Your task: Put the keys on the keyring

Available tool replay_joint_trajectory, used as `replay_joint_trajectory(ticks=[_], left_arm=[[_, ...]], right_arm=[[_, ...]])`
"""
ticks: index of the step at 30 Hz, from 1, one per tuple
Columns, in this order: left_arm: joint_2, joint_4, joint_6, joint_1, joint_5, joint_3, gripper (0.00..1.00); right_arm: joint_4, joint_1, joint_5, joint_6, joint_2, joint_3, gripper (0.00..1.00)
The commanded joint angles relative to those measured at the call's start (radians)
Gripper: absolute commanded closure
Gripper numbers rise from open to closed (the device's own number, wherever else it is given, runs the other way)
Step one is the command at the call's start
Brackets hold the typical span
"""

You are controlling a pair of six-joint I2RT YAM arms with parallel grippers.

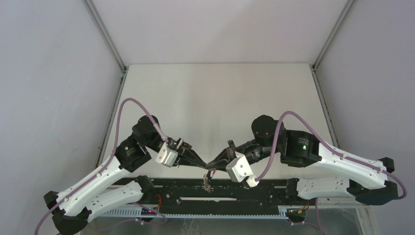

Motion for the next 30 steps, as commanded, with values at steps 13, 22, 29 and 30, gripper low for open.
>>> replay_joint_trajectory(ticks=[13,22,29,30], left_arm=[[-0.025,0.034,0.061,-0.005,-0.037,0.032,1.0],[-0.03,0.039,0.06,-0.004,-0.11,0.046,1.0],[-0.051,0.191,-0.03,-0.005,-0.189,-0.001,1.0],[-0.051,0.191,-0.029,-0.004,-0.188,-0.002,1.0]], right_arm=[[0.005,0.001,0.202,0.031,0.049,0.033,1.0],[-0.023,-0.003,0.23,0.101,0.051,0.071,0.91],[-0.106,-0.008,0.325,0.206,0.104,0.183,0.8],[-0.12,-0.006,0.329,0.217,0.111,0.197,0.76]])
